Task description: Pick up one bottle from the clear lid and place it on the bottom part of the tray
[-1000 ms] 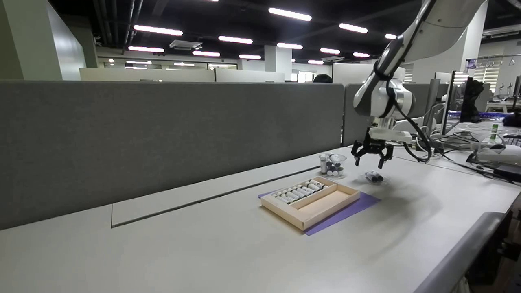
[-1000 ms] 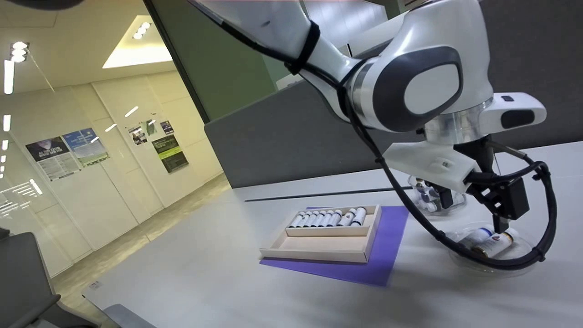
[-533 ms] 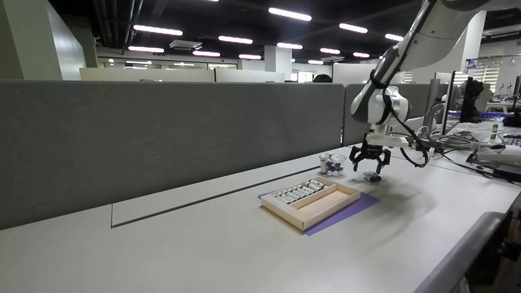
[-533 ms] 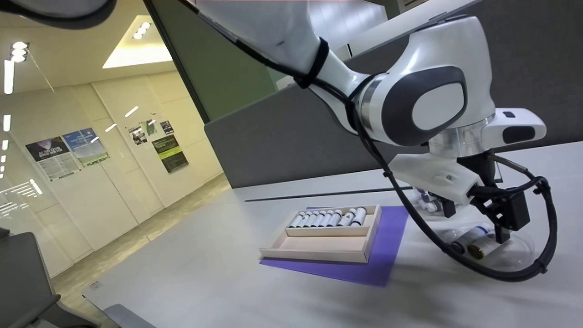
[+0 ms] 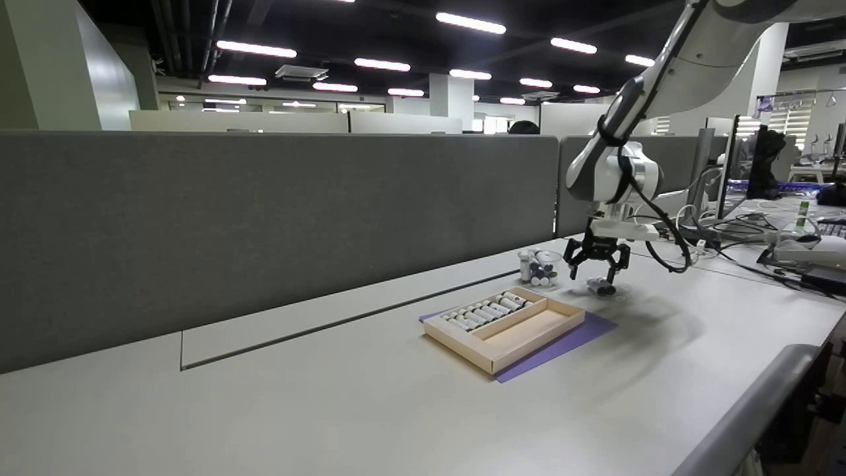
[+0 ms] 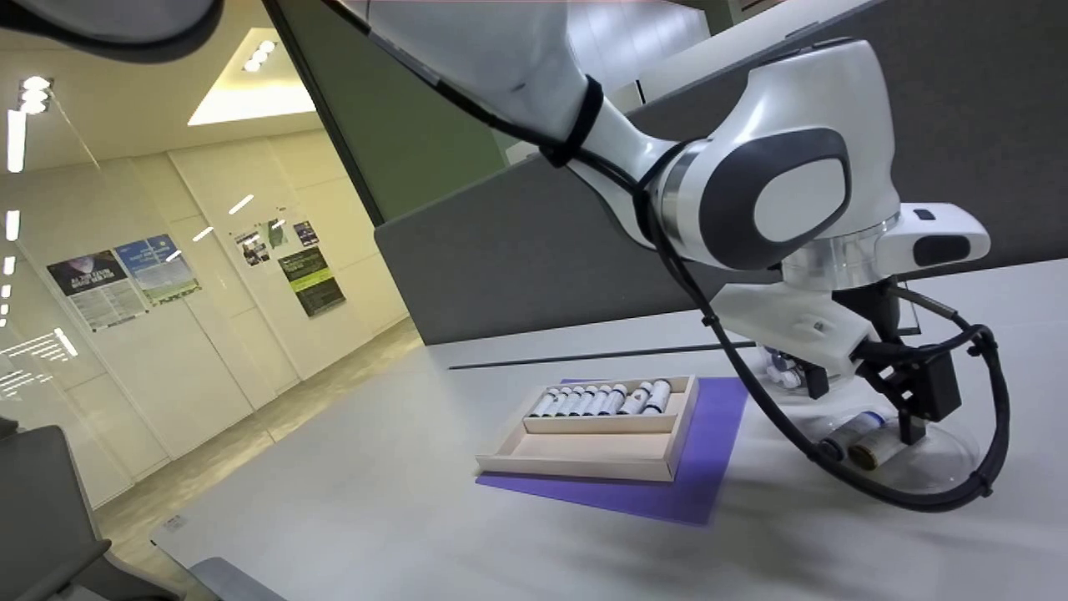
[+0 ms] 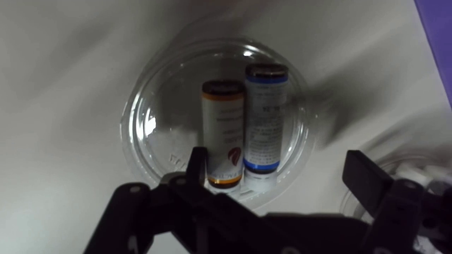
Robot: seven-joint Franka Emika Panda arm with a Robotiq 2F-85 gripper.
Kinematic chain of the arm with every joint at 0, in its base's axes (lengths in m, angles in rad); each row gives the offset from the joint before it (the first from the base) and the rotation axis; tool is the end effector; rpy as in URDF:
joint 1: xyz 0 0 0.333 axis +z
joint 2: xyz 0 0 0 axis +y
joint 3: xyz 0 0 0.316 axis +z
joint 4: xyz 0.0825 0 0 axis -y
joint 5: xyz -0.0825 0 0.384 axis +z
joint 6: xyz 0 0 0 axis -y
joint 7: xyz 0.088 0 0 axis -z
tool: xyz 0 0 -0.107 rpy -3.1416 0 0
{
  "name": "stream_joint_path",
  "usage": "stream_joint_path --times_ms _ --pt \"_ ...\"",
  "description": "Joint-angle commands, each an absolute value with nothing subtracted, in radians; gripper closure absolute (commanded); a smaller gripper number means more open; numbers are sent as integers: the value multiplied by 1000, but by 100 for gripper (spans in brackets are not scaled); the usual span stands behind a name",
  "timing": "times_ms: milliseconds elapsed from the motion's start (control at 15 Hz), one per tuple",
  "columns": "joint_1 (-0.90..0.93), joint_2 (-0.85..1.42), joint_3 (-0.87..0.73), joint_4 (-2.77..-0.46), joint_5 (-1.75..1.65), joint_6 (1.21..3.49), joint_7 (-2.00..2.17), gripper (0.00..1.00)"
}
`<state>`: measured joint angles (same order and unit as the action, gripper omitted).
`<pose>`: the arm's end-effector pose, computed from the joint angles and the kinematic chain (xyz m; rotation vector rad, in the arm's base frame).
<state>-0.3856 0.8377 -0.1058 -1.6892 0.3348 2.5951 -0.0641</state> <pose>0.5944 -0.3179 0.1187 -2.8865 1.0038 -0.1613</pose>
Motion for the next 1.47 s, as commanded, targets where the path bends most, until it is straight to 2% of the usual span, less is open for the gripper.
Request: stream_joint_path --times_ms 0,1400 --pt "-387 819 -97 -1673 318 2564 -34 0" --pt "-327 806 -84 -1673 288 2550 -20 0"
